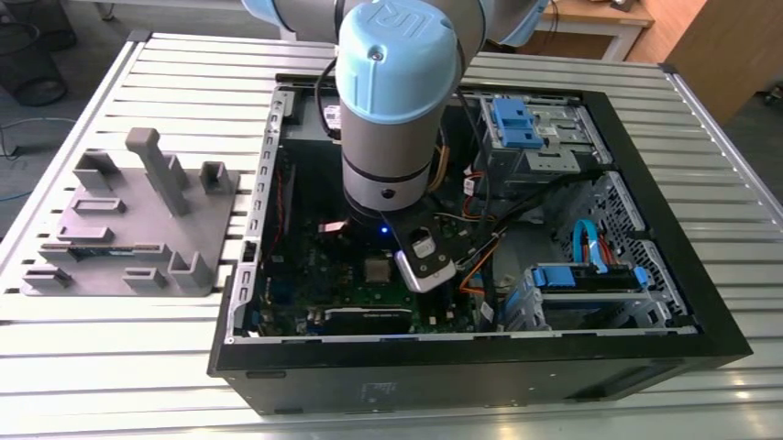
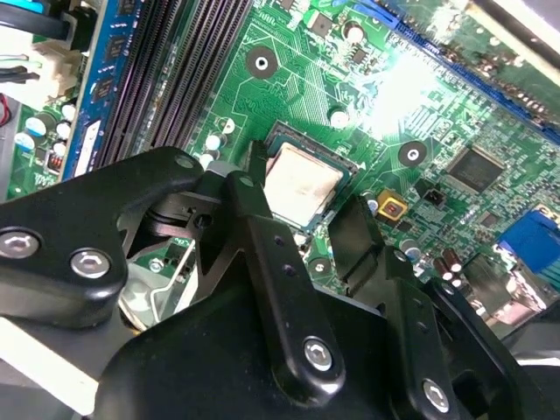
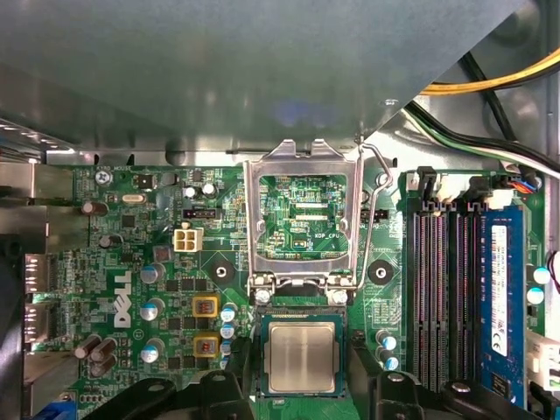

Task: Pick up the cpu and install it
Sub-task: 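Place the cpu into insertion slot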

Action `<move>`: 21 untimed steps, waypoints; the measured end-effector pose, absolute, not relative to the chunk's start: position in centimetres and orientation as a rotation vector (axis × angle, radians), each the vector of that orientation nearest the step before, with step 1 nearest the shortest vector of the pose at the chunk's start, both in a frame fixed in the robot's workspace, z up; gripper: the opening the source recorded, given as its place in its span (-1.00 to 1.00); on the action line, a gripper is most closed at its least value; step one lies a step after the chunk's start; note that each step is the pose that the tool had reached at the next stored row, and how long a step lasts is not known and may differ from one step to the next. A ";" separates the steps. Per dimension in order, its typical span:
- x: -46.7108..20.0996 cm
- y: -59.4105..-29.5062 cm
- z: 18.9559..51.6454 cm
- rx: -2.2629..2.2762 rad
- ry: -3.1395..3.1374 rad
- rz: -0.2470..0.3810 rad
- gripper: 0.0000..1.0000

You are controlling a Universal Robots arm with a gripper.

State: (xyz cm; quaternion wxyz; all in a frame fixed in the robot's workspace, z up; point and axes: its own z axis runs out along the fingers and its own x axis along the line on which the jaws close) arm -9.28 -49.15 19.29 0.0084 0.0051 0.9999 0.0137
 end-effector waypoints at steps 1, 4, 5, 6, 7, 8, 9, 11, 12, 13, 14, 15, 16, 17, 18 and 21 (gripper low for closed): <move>-9.3 -49.1 19.5 0.016 3.124 0.043 0.11; -9.3 -49.1 19.9 0.016 3.125 0.043 0.11; -9.3 -49.1 20.0 0.016 3.125 0.043 0.11; -9.3 -49.1 20.0 0.016 3.124 0.043 0.11; -9.3 -49.1 20.0 0.016 3.124 0.043 0.11; -9.3 -49.1 20.0 0.016 3.124 0.044 0.11; -9.3 -49.1 20.0 0.016 3.124 0.043 0.11; -9.3 -49.1 20.0 0.016 3.124 0.043 0.11; -9.3 -49.1 20.1 0.016 3.124 0.043 0.08; -9.3 -49.1 20.1 0.016 3.124 0.043 0.08; -9.3 -49.1 20.1 0.016 3.124 0.043 -0.04; -9.3 -49.1 20.1 0.016 3.124 0.043 -0.04; -9.3 -49.1 20.1 0.016 3.124 0.043 -0.17; -9.3 -49.1 20.1 0.016 3.124 0.043 -0.29; -9.3 -49.1 20.1 0.016 3.125 0.043 -0.40; -9.3 -49.1 20.1 0.016 3.125 0.043 -0.51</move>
